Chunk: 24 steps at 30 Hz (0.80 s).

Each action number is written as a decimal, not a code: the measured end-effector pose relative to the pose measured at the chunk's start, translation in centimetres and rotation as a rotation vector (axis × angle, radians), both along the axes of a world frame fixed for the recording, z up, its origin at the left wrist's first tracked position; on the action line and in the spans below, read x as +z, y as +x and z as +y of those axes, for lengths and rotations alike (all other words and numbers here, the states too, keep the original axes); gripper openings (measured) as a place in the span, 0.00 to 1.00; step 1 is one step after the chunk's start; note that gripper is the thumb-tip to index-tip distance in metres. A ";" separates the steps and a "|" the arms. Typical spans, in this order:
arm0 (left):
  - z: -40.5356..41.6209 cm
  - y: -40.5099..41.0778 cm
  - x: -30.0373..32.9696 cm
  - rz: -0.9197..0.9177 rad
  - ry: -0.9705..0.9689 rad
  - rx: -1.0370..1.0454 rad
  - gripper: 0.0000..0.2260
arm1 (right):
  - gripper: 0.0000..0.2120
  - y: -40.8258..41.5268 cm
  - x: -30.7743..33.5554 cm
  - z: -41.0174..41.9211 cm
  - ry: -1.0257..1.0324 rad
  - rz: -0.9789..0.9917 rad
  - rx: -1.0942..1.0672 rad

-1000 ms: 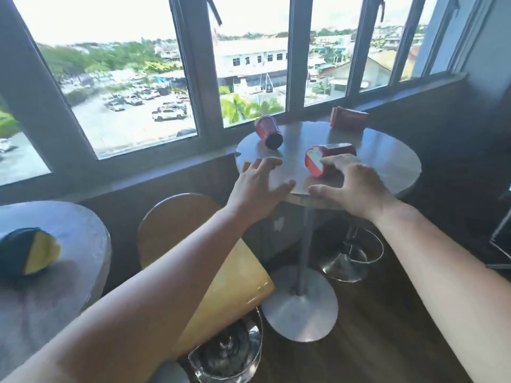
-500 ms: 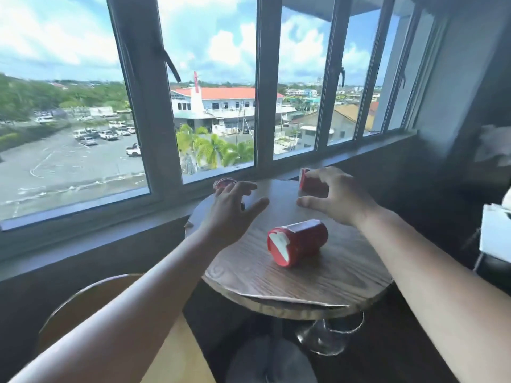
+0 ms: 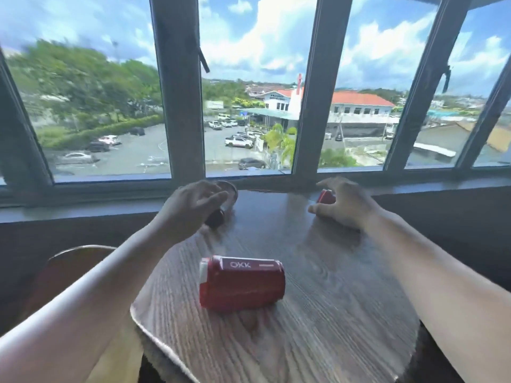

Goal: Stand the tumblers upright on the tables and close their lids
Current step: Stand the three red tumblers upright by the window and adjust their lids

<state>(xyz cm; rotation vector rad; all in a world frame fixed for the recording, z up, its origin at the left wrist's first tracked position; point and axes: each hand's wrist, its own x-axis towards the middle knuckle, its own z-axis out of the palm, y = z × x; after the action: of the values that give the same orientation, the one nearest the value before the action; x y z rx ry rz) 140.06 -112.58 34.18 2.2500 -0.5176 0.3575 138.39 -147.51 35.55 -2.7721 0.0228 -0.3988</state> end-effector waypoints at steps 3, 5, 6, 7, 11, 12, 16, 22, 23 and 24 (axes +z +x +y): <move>-0.1 -2.2 -0.8 0.071 0.021 0.110 0.27 | 0.37 2.2 -0.2 -2.7 -0.023 0.037 0.062; 0.0 -4.0 -1.1 0.114 0.038 0.161 0.25 | 0.42 3.7 -0.2 -4.3 -0.052 0.049 0.091; -0.1 -4.8 -1.1 0.138 0.042 0.179 0.25 | 0.42 4.4 -0.2 -5.0 -0.055 0.062 0.103; -0.1 -5.6 -1.3 0.164 0.041 0.192 0.25 | 0.41 4.9 -0.2 -5.7 -0.055 0.075 0.112; 0.4 -7.9 -2.3 0.304 0.000 0.175 0.31 | 0.40 6.2 -0.1 -8.6 -0.065 0.132 0.078; 0.5 -8.4 -2.6 0.341 -0.018 0.160 0.33 | 0.42 6.3 -0.2 -9.3 -0.060 0.167 0.056; 0.2 -10.6 -3.6 0.439 -0.056 0.113 0.39 | 0.45 7.2 -0.1 -10.9 -0.030 0.307 -0.009; -0.8 -12.6 -4.7 0.455 -0.207 0.084 0.35 | 0.34 7.8 -0.3 -11.7 0.078 0.452 -0.031; -0.9 -12.8 -4.7 0.452 -0.238 0.078 0.35 | 0.32 7.8 -0.4 -11.8 0.079 0.473 -0.040; -1.0 -13.0 -4.6 0.450 -0.258 0.077 0.34 | 0.30 7.8 -0.7 -11.8 0.086 0.483 -0.048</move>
<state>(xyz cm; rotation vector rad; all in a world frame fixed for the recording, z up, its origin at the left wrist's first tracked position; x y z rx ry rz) 127.08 -113.62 29.55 2.0152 -0.1387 -0.0480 146.23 -159.34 34.86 -2.7158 0.2164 0.2610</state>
